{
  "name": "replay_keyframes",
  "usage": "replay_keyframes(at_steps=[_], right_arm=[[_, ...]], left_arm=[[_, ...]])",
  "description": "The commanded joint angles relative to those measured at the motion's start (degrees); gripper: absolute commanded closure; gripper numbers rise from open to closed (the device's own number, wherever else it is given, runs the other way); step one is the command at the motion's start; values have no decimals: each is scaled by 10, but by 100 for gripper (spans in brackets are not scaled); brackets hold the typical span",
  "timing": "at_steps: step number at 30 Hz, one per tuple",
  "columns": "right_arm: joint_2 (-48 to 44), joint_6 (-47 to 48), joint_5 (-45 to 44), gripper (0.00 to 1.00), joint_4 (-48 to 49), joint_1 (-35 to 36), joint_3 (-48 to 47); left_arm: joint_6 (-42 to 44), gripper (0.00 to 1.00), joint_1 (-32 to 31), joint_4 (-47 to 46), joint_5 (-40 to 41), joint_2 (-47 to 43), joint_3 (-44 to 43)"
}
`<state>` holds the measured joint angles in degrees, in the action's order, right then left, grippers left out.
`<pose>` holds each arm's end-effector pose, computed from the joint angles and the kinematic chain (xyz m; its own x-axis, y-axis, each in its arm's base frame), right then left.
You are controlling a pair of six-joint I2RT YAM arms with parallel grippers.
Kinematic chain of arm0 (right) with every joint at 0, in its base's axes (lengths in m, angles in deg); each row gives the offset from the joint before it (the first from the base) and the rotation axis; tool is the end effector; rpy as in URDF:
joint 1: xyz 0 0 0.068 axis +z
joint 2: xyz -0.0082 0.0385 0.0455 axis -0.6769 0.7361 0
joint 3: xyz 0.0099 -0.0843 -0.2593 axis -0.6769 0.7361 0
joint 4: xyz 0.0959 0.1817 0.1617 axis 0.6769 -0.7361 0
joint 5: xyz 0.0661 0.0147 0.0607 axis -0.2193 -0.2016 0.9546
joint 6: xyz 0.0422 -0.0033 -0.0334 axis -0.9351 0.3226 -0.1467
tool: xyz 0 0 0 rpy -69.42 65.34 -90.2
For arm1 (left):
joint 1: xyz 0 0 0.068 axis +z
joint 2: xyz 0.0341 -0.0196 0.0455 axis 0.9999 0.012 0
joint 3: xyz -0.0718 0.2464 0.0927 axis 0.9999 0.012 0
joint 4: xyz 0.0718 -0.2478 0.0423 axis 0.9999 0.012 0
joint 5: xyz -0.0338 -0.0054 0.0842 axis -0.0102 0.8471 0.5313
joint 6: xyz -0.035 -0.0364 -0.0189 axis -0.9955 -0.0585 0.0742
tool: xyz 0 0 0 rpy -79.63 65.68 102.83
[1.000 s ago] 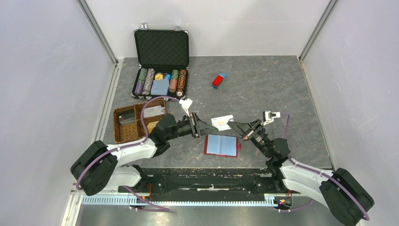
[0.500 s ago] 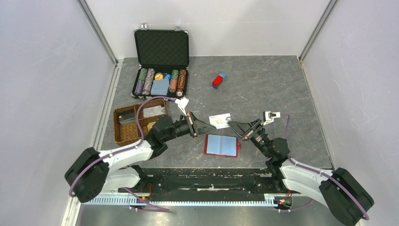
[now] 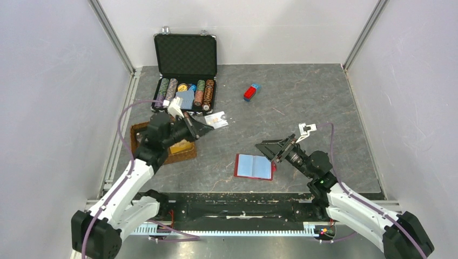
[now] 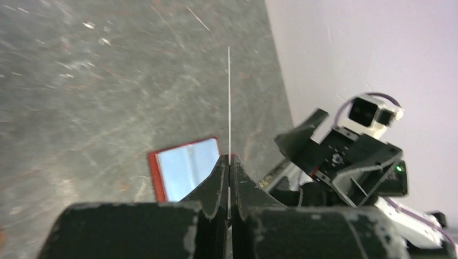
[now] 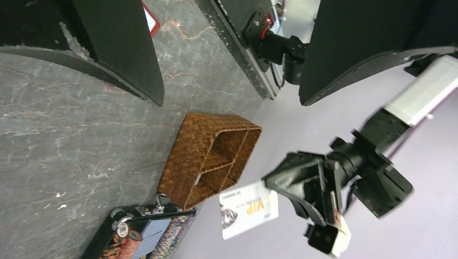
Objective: Take the credit cards out of the card holder
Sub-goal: Place the credit card in the storage box.
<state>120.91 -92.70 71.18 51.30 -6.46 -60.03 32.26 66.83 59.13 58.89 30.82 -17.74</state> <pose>0.1306 0.1037 0.2137 -0.5270 0.6026 -0.5993 -0.5136 0.3360 0.7895 0.1877 -0.0946 0.2785 -0.7089 -0.4459 -0.5465 0.3050 0.5049 -0.8075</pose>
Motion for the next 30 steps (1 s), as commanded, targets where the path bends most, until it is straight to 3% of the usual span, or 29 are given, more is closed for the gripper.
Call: replay_keyframes(at_steps=[1,9,13,20,30], right_arm=[[-22,81,12,2,-83,-2,-29],[-41,116,21,2,-133,-2,-36],[-47,117,34,2,-129,-2,-27],[-33,106,77,2,-104,-2,-17],[-49,108,71,2,-107,-2,-23]], left_arm=[[137,98,64,217,-10,1,-96],[225,98,286,358,-83,65,-174],[250,98,352,367,-138,116,-186],[252,98,379,343,-95,172,-188],[317,98,379,392,-46,262,-235]])
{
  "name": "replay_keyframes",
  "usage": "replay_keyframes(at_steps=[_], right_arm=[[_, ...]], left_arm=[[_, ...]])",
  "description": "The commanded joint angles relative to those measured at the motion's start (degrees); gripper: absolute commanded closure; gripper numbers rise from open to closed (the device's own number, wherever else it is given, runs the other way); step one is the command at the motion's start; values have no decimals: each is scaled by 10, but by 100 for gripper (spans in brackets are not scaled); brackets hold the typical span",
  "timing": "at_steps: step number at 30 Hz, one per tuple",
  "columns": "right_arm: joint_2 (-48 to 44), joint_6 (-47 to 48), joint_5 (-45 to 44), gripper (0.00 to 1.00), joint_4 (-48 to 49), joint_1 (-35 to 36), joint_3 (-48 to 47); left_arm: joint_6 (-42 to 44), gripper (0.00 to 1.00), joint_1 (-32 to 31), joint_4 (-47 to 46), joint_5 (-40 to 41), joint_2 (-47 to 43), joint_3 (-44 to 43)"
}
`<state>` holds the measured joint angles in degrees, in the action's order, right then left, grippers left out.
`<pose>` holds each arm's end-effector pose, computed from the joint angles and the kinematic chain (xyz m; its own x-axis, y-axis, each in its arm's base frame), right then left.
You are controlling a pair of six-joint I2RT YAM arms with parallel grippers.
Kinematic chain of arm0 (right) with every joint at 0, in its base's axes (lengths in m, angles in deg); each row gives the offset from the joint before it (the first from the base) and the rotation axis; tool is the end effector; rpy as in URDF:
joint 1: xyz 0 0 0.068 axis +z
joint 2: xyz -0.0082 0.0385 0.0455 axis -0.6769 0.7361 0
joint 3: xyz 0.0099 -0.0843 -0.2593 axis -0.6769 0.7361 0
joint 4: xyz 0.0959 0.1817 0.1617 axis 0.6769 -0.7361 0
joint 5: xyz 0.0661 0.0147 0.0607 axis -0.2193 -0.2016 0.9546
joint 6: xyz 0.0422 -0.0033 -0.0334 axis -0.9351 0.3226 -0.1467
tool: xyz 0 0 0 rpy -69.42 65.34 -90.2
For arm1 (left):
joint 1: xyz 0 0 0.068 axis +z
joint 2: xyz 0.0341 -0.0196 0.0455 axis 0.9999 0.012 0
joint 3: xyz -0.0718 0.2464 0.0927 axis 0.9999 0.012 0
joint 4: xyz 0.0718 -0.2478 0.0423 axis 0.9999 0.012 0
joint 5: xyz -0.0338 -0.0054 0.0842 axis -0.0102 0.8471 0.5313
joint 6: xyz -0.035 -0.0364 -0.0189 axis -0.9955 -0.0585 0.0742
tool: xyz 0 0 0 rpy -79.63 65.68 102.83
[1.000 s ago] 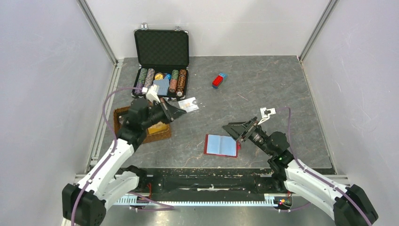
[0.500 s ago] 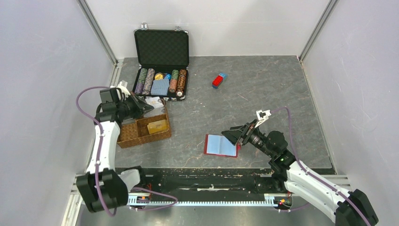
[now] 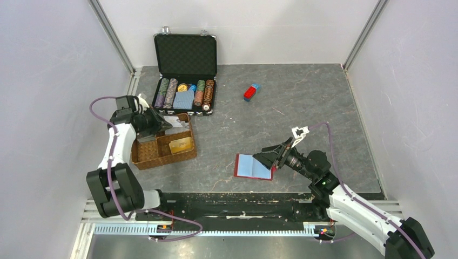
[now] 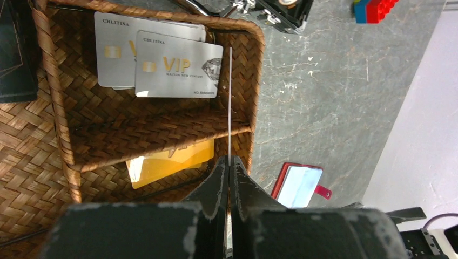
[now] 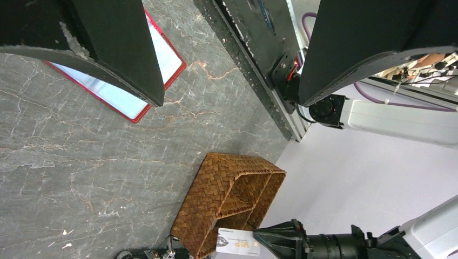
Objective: Take the credit cards out of the card holder
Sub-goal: Place the credit card in the storage box.
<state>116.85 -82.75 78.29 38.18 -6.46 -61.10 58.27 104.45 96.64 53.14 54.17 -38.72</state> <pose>0.1241 0.1042 0.2056 -0.5669 0.4094 -0.7149 -0.5761 0.4233 0.6992 0.2581 0.0504 0.2582 -0.7482 -0.5534 -0.3660 -0.2424 0.7415 -0.6256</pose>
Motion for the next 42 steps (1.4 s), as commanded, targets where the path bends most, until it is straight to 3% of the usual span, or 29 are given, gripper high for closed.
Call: replay_keyframes(at_steps=[1,17,42], right_arm=[[-7,10,0,2,24,-2,-14],[-5,4,-9,2,26,-2,-21],[0,6,-23,2,19,-2,-32]], left_arm=[[59,98,3,16,11,36,-25],[57,97,1,-10,-7,125,-44],[25,95,-29,-52,-2,182,-69]])
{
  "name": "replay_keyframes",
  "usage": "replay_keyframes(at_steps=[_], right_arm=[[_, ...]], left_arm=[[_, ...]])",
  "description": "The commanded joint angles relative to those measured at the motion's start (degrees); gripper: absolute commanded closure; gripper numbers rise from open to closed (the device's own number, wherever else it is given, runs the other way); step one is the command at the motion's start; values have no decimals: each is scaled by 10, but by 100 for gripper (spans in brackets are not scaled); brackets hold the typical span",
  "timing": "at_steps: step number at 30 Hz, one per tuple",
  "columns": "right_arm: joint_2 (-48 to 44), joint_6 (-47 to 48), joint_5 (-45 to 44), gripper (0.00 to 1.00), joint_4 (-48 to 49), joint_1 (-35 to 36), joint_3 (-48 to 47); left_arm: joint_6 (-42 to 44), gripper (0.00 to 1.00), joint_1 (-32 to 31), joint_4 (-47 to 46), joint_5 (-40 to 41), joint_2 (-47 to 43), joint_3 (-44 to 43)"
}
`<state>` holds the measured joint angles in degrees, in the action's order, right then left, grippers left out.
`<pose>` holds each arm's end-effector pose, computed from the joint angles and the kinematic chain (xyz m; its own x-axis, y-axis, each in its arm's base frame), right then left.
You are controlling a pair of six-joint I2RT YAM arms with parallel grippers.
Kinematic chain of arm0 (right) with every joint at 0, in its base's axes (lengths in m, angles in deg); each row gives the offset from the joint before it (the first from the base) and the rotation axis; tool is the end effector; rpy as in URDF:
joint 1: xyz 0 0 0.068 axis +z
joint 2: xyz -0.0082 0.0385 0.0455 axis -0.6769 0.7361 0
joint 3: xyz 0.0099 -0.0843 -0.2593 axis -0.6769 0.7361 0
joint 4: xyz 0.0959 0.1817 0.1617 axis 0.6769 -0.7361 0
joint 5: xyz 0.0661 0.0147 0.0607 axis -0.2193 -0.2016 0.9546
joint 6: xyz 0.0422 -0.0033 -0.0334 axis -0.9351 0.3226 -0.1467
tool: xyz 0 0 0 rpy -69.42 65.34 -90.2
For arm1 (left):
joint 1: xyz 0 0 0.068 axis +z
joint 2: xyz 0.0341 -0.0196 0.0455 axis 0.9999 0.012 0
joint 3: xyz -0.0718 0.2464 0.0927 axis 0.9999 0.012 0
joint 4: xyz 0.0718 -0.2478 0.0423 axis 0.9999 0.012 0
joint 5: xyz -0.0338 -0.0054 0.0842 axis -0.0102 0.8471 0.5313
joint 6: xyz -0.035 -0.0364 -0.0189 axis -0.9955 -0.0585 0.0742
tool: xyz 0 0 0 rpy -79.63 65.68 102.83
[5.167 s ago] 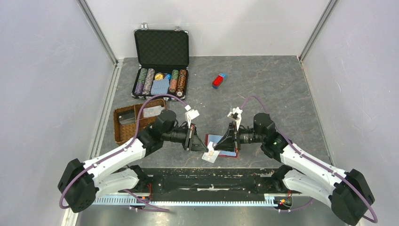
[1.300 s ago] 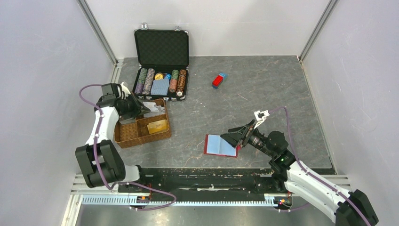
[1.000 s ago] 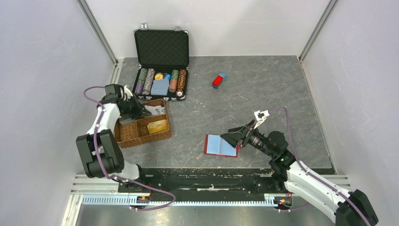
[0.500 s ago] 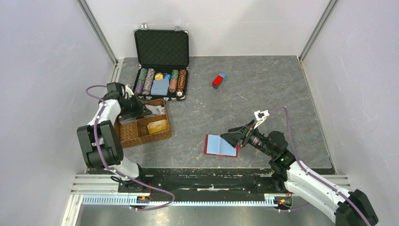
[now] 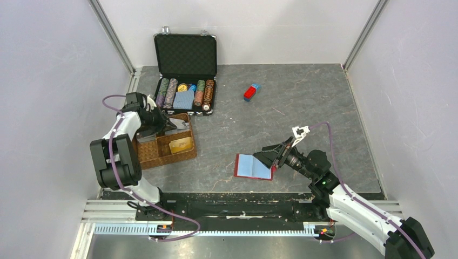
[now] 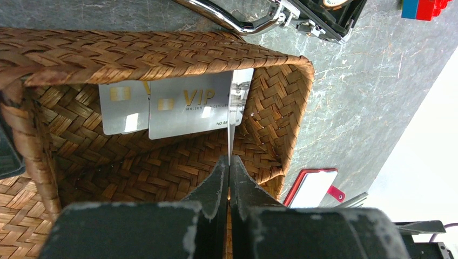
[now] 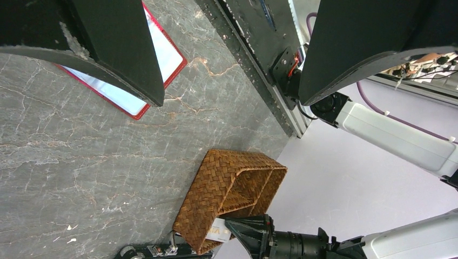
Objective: Take the credit cards out of the card holder
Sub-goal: Place the credit card in the storage box.
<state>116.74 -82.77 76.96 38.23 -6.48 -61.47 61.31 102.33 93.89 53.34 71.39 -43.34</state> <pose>0.1250 0.1038 0.2082 -0.5519 0.4266 -0.7165 -0.5710 0.4329 0.6975 0.3101 0.0525 0.2041 -0.8319 -0.4978 -0.2453 -0.2763 0.7549 -0.5949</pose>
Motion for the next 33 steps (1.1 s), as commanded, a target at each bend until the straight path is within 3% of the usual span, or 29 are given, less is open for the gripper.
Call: replay_keyframes(at_steps=[1,10,25,33], right_arm=[[2,7,-8,2,18,-2,-28],[4,8,-11,2,19,-2,-29],[2,9,-15,2,15,-2,-30],[4,8,-14,2,12,-2,-29]], left_arm=[[-6,95,-10,-27,-3,12,-23],[-12,90,-18,-34,3,38,-31],[-6,63,-23,-21,24,49,-45],[0,59,-31,-9,45,57,-57]])
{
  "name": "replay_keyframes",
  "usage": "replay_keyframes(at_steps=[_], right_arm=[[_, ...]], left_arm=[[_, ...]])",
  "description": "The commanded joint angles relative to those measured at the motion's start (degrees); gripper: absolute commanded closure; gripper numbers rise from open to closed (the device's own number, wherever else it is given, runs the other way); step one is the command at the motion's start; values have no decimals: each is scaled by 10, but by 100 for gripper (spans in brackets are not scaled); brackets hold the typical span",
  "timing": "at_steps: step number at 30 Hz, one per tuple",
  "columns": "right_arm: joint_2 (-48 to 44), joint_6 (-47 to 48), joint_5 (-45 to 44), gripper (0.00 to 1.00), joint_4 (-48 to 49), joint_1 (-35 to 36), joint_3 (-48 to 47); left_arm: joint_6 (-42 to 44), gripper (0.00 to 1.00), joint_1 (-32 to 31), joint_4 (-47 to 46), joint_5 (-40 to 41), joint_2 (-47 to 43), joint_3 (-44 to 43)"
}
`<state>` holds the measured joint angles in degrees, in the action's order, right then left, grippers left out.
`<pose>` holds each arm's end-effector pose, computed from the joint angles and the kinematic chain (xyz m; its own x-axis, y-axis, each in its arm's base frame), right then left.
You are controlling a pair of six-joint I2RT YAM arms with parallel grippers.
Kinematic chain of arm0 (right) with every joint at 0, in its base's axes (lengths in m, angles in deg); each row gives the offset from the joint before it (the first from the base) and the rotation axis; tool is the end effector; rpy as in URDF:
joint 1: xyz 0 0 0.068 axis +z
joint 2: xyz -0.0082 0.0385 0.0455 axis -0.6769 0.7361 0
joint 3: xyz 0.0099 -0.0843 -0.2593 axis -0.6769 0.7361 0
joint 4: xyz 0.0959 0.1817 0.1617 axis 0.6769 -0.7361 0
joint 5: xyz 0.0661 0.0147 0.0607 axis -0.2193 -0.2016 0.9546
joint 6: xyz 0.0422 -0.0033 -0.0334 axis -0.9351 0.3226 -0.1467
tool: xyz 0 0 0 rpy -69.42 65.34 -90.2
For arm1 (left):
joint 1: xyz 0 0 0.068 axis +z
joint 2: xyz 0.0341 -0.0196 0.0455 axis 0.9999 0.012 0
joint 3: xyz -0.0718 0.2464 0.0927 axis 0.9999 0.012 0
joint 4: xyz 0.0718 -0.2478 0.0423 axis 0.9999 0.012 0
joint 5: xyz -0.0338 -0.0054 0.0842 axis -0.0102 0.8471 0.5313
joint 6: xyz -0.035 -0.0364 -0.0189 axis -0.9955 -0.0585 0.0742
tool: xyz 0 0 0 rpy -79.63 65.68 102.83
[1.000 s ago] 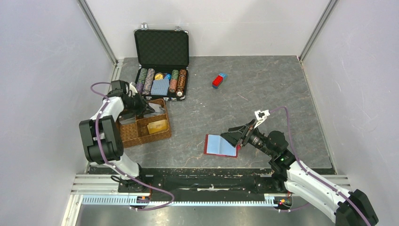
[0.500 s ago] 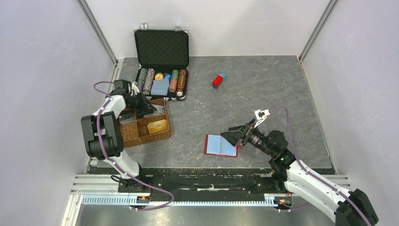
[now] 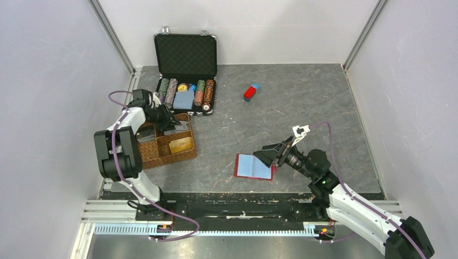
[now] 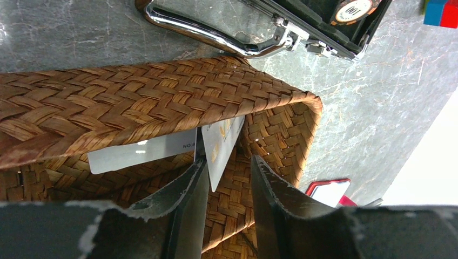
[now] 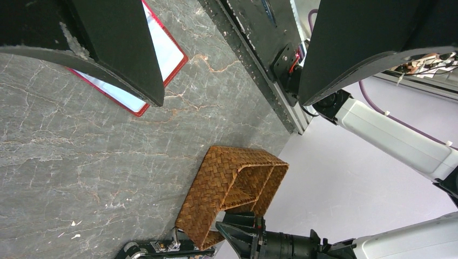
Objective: Take the credit cards out of the card holder
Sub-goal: Place the credit card in the storage box.
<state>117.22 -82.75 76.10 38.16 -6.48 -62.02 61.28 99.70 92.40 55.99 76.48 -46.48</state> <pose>0.1266 0.1044 0.2103 -0.5453 0.4348 -0.7167 -0.5646 0.4415 0.6974 0.3317 0.0433 0.1930 -0.8482 -0.4668 -0.2502 -0.2663 0.7842 -0.5604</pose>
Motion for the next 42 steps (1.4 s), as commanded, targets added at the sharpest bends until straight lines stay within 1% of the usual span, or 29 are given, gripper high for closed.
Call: replay_keyframes(at_steps=[1,12,28,38,42], right_arm=[[-1,9,-6,2,11,-2,-24],[-3,10,-9,2,4,-2,-26],[-9,12,-10,2,-11,-2,-28],[-2,39,-36,2,-93,-2,-55],[4,42,-37,2,-109,-2,-68]], left_arm=[[1,58,-5,8,23,6,-27],[7,55,-17,23,53,12,-46],[12,53,-19,30,83,23,-62],[15,51,-22,37,92,12,-76],[13,49,-25,41,98,0,-85]])
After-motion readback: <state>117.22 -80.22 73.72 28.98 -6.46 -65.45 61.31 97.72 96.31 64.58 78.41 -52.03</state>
